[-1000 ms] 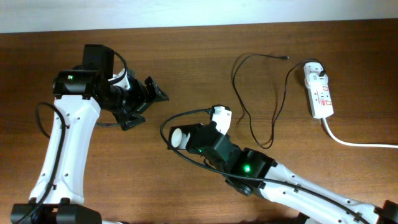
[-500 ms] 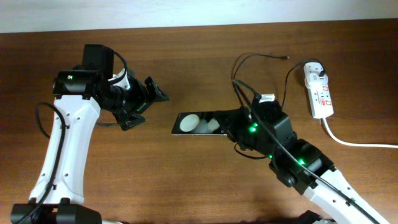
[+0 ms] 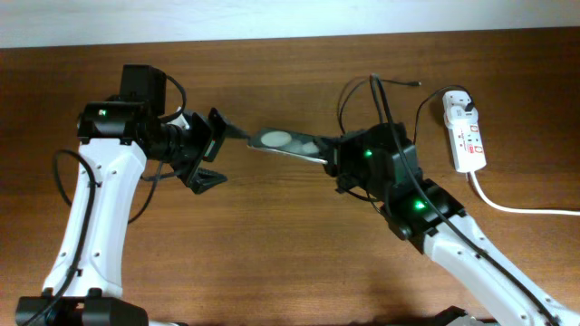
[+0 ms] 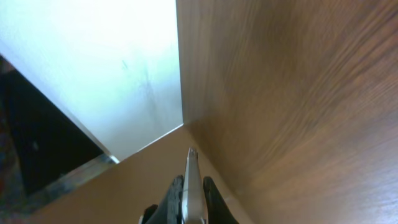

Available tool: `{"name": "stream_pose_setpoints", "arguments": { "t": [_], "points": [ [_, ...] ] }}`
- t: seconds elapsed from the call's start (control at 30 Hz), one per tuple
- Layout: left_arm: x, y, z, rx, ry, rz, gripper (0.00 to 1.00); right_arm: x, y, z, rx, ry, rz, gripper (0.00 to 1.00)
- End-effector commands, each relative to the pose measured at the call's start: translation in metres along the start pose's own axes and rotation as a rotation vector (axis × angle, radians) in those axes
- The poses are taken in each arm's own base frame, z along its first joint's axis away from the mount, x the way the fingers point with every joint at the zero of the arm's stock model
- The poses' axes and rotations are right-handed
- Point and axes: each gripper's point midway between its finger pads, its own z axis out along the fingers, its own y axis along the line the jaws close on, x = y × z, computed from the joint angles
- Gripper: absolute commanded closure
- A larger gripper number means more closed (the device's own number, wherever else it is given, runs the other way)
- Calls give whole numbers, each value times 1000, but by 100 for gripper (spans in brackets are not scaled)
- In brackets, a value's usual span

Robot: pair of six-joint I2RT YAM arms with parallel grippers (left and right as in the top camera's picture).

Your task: Plug charger to phone and switch on socket

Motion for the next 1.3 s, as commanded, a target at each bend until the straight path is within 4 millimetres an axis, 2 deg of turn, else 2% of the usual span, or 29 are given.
{"name": "stream_pose_setpoints", "arguments": {
  "t": [0.0,0.1,0.17,0.27,0.37,0.47,0.6,0.63,0.77,0.83,0.97,1.0,1.1,1.17,1.23,1.27],
  "points": [
    [11,-12,-7,54,33,-178,4,25,7,16,-33,76,82,96],
    [9,-14,-7,59,30,-239,8,49,10,27,-61,140,119,96],
    [4,-23,-8,93,10,-202,14,63,4,29,-44,169,147,96],
    [8,-31,-3,106,13,-160,16,71,10,28,-71,194,139,96],
    [16,-45,8,117,7,-80,29,72,11,27,-74,198,138,96],
    [7,-39,15,58,-93,-53,50,73,11,27,-73,200,138,96],
    [7,-39,15,54,-97,-50,68,73,11,27,-73,201,147,96],
    [7,-39,15,54,-97,-50,75,73,11,27,-70,205,160,96],
    [7,-39,15,55,-97,-50,88,73,11,27,-70,205,160,96],
    [7,-39,15,55,-97,-50,100,73,11,27,-70,204,160,96],
    [7,-39,15,55,-98,-51,100,73,11,27,-70,204,160,76],
    [6,-39,15,51,-105,-51,100,73,11,27,-70,204,160,68],
    [-13,-30,12,3,-217,-55,100,72,7,28,-56,198,161,51],
    [-32,-23,6,-40,-319,1,100,65,-10,29,13,165,172,40],
    [-58,-19,-9,-75,-418,135,100,53,-41,29,134,101,178,33],
    [-69,-14,-17,-93,-444,194,100,43,-59,27,199,52,171,33]
  ]
}}
